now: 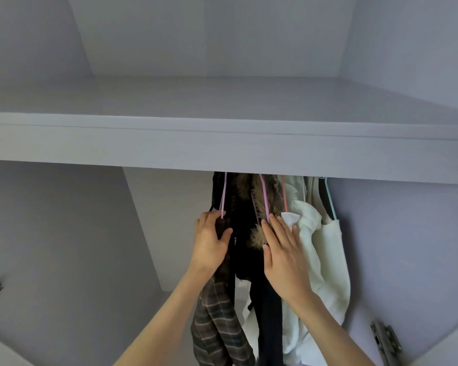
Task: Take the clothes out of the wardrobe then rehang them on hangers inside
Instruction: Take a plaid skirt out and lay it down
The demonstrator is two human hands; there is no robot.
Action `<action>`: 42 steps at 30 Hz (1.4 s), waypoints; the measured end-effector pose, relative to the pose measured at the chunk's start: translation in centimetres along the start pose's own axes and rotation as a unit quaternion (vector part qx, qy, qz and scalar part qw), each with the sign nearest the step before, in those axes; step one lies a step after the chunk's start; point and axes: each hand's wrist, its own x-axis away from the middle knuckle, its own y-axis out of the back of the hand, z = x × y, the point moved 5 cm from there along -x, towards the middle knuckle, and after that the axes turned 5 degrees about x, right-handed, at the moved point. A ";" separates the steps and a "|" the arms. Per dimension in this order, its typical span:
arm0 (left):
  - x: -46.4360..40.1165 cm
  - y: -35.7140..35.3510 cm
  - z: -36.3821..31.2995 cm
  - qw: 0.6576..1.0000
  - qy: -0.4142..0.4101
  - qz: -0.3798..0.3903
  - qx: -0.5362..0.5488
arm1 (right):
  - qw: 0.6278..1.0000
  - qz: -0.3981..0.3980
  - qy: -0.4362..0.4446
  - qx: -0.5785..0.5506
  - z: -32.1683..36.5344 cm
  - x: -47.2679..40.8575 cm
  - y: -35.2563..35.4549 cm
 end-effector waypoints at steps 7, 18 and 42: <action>-0.2 0.5 -0.1 0.995 0.018 -0.019 0.093 | 1.000 0.016 0.002 -0.004 -0.7 0.1 0.1; -0.9 2.3 -2.4 0.995 -0.025 -0.046 0.089 | 0.998 -0.001 0.013 -0.069 -0.7 -0.1 -0.1; 17.2 8.0 6.8 0.997 0.060 -0.021 -0.047 | 0.621 0.368 -0.420 -0.550 17.3 -1.5 -5.9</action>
